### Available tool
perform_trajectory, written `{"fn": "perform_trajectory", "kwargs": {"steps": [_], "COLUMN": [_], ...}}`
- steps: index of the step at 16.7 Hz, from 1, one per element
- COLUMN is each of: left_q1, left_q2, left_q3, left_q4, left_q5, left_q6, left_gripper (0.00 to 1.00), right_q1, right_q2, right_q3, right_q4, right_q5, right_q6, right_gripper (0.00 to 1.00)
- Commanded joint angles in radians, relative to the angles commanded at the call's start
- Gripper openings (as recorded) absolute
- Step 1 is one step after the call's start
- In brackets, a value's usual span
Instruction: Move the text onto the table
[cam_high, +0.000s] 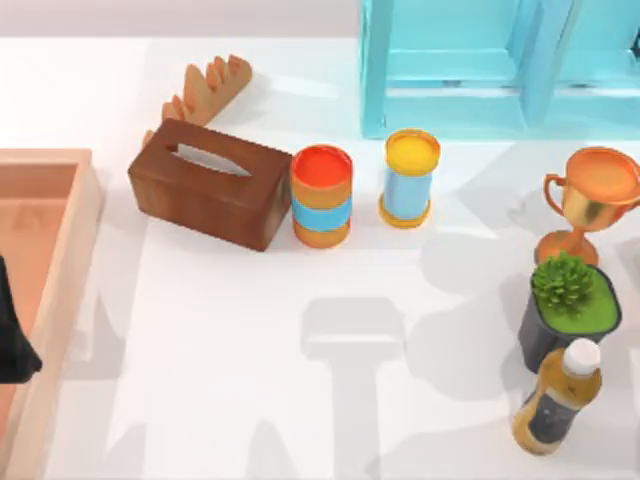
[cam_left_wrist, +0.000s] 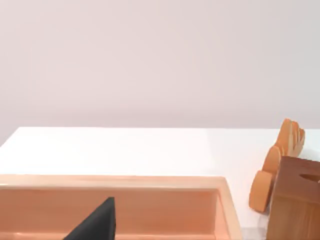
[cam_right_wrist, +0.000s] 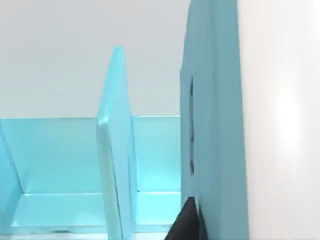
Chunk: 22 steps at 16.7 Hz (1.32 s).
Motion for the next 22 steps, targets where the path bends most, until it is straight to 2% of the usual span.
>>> {"fn": "perform_trajectory", "kwargs": {"steps": [7,9,11,15,22], "left_q1": [0.0,0.0,0.0,0.0,0.0], "left_q2": [0.0,0.0,0.0,0.0,0.0], "left_q3": [0.0,0.0,0.0,0.0,0.0], "left_q4": [0.0,0.0,0.0,0.0,0.0], "left_q5": [0.0,0.0,0.0,0.0,0.0], "left_q6": [0.0,0.0,0.0,0.0,0.0], "left_gripper": [1.0,1.0,1.0,1.0,1.0], "right_q1": [-0.012,0.018,0.091,0.361,1.094], "right_q2": [-0.019,-0.016,-0.009,0.013,0.136], "right_q3": [-0.013,-0.007,0.01,0.08,0.222], "right_q4": [-0.017,-0.029,-0.052,-0.118,-0.318], "right_q5": [0.001,0.032,0.104,0.37,1.057], "right_q6": [-0.002,-0.012,-0.034,-0.103,-0.211], "right_gripper": [0.0,0.0,0.0,0.0,0.0]}}
